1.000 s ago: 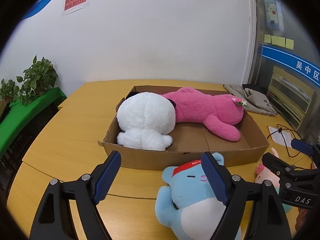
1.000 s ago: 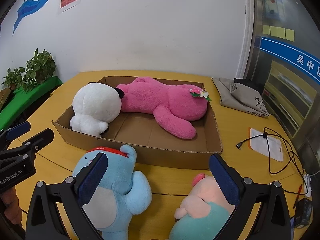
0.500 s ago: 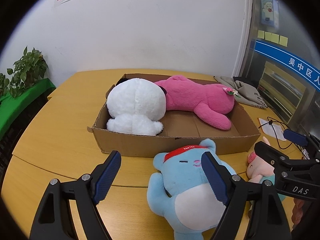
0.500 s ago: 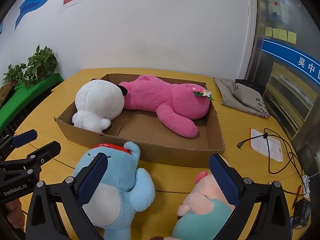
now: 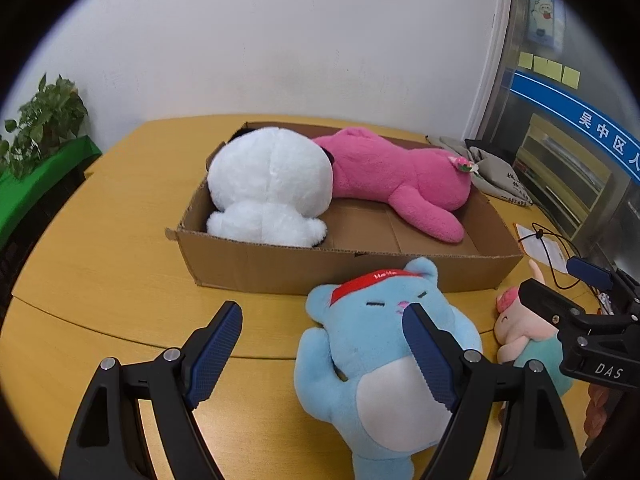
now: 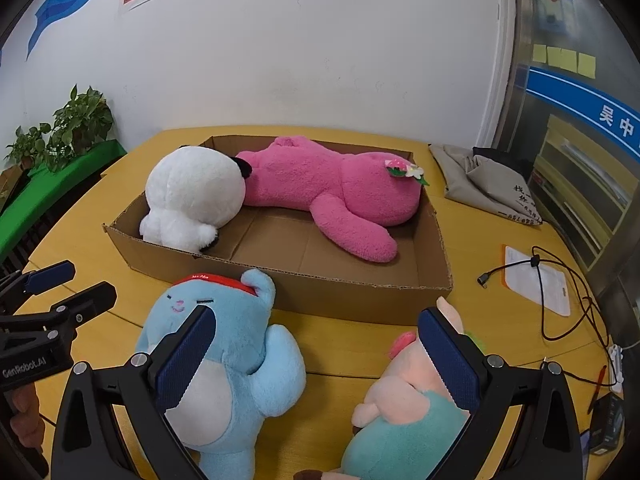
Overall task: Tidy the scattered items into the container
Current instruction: 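Close the left and right grippers on the blue bear's body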
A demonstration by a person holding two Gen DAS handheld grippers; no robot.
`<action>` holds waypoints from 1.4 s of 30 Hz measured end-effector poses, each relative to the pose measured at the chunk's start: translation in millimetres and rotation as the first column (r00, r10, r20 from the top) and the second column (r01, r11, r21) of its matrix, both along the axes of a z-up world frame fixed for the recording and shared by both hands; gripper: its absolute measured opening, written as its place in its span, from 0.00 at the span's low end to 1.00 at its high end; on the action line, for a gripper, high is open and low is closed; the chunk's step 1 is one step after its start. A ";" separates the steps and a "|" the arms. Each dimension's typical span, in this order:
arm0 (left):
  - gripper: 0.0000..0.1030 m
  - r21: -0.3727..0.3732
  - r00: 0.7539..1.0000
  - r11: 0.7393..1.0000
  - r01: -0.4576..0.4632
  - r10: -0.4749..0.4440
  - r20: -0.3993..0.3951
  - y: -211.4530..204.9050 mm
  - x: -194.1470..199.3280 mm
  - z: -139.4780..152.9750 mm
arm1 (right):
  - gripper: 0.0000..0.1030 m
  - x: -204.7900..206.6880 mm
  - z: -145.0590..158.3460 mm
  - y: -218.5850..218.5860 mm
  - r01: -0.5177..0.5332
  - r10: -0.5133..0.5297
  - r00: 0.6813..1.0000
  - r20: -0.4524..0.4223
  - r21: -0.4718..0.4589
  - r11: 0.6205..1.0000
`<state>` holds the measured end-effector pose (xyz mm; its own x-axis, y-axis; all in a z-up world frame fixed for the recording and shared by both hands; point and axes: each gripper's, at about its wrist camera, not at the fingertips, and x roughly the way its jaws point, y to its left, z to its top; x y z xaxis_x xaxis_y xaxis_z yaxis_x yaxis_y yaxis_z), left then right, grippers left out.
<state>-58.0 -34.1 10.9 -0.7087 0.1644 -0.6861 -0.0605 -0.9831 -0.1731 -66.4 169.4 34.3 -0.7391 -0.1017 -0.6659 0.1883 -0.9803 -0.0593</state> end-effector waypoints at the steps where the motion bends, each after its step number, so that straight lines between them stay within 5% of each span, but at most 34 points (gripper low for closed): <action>1: 0.80 0.028 1.000 0.999 0.021 -0.021 0.018 -2.8 -2.0 -3.0 | 1.00 0.5 -1.5 1.6 -0.016 0.016 1.000 0.009 -0.004 1.000; 6: 0.80 0.116 0.993 0.989 0.090 -0.099 0.067 -10.5 -5.7 -18.1 | 1.00 7.9 -14.0 4.7 -0.154 0.159 0.985 0.067 -0.075 0.985; 12: 0.80 0.225 0.972 0.961 0.160 -0.193 0.133 -10.3 -13.6 -42.8 | 1.00 32.0 -45.7 -19.7 -0.383 0.396 0.906 0.153 -0.108 0.918; 18: 0.80 0.293 0.953 0.935 0.198 -0.253 0.165 -5.4 -27.3 -61.6 | 1.00 24.4 -78.6 -49.1 -0.365 0.395 0.887 0.241 -0.161 0.917; 26: 0.78 0.258 0.922 0.905 0.339 -0.374 0.100 5.2 -19.3 -44.6 | 1.00 30.7 -80.6 -45.7 -0.436 0.480 0.848 0.226 -0.220 0.873; 30: 0.78 0.304 0.868 0.859 0.411 -0.471 0.156 16.6 -27.4 -62.2 | 1.00 41.6 -74.5 -52.7 -0.542 0.555 0.806 0.204 -0.124 0.832; 34: 0.78 0.317 0.848 0.839 0.442 -0.506 0.158 19.8 -28.6 -65.7 | 1.00 48.6 -84.6 -75.1 -0.645 0.628 0.737 0.249 -0.018 0.764; 37: 0.78 0.290 0.840 0.845 0.449 -0.510 0.185 22.4 -28.1 -70.4 | 1.00 39.6 -108.9 -83.1 -0.624 0.599 0.746 0.290 -0.010 0.781; 42: 0.72 0.308 0.827 0.830 0.464 -0.531 0.184 23.8 -22.5 -68.9 | 0.96 42.0 -107.0 -77.4 -0.610 0.595 0.754 0.278 -0.039 0.791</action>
<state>-80.5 -10.3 -58.0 -0.2929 0.6292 -0.7200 -0.4515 -0.7548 -0.4759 -24.4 92.1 -72.7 -0.3334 -0.4273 -0.8404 0.7547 -0.6552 0.0338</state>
